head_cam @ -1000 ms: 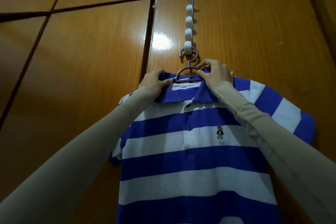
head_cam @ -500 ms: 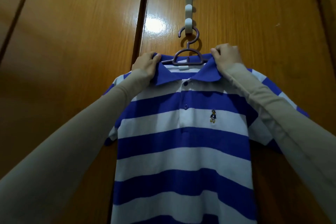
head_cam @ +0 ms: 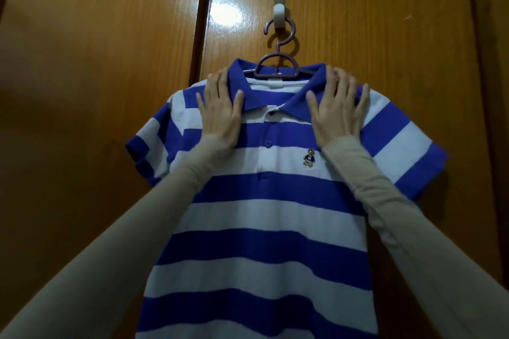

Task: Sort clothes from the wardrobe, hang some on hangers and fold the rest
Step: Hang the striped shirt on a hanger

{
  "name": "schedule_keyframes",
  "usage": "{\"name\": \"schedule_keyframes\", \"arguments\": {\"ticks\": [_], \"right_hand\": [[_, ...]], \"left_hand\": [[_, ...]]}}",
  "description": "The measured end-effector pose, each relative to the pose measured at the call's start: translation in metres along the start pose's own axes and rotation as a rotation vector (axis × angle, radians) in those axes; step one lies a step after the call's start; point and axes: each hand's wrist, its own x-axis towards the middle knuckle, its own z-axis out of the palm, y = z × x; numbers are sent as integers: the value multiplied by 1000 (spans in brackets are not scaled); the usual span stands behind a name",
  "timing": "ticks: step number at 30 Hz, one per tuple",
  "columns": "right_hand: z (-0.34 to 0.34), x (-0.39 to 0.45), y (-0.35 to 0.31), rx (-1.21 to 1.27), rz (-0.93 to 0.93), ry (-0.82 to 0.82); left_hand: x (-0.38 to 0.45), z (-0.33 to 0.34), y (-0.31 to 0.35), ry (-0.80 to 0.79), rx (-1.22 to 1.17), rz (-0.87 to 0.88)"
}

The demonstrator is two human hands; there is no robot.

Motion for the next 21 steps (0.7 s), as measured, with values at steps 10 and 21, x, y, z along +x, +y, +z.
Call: {"name": "schedule_keyframes", "arguments": {"ticks": [10, 21], "right_hand": [[54, -128, 3, -82, -265, 37], [39, -188, 21, -117, -157, 134]], "left_hand": [[-127, -3, -49, -210, 386, 90], [-197, -49, -77, -76, 423, -275]]}}
